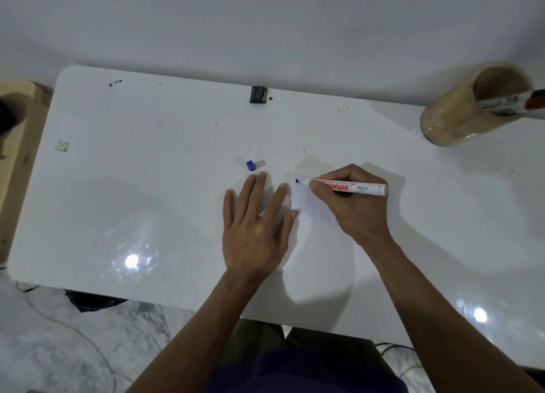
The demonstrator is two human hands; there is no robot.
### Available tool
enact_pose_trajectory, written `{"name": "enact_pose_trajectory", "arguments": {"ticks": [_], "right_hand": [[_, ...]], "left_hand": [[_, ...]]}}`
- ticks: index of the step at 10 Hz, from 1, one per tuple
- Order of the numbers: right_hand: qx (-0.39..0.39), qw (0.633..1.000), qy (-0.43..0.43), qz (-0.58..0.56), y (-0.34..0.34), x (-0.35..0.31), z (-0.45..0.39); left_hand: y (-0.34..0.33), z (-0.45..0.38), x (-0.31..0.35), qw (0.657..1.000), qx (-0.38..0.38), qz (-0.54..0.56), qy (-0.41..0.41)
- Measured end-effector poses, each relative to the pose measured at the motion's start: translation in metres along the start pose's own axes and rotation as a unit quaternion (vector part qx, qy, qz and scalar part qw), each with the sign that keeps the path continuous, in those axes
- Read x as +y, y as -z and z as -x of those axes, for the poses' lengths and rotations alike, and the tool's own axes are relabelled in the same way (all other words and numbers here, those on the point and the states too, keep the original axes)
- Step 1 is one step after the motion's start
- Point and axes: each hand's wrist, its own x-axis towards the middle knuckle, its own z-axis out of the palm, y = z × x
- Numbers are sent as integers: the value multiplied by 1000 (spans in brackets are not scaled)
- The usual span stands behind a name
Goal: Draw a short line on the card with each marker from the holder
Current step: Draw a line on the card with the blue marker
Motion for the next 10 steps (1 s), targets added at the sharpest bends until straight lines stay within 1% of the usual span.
{"name": "enact_pose_trajectory", "arguments": {"ticks": [7, 8, 9, 10], "right_hand": [[-19, 1000, -12, 4, 0, -4, 2], [-40, 997, -50, -51, 6, -11, -4], [-58, 980, -118, -150, 16, -28, -10], [-78, 960, -146, -226, 21, -43, -12]], "left_hand": [[-1, 2, 0, 1000, 1, 5, 4], [-1, 1, -1, 1000, -6, 11, 5], [6, 1, 1, 999, -16, 42, 15], [21, -4, 3, 990, -1, 117, 80]]}}
